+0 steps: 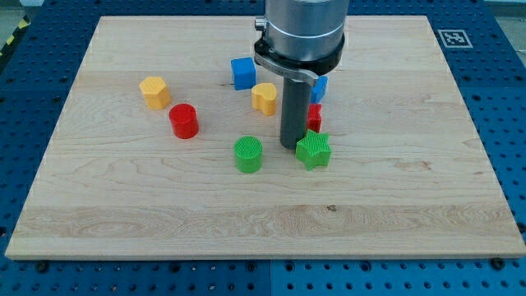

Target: Push the red star to the right and up a bit

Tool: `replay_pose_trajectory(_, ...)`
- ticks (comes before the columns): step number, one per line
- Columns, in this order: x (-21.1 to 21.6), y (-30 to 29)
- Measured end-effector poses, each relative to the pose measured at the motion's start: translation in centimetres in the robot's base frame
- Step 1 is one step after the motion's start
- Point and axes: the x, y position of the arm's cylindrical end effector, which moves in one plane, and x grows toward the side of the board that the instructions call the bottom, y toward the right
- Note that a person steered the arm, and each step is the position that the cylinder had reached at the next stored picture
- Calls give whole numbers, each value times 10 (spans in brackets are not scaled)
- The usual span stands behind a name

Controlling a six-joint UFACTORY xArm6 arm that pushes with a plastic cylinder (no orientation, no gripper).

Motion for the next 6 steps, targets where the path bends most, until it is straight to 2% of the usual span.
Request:
replay_pose_trajectory(2, -9, -29)
replay_pose_trajectory(3, -23, -18)
replay_pose_trajectory(6, -25, 48)
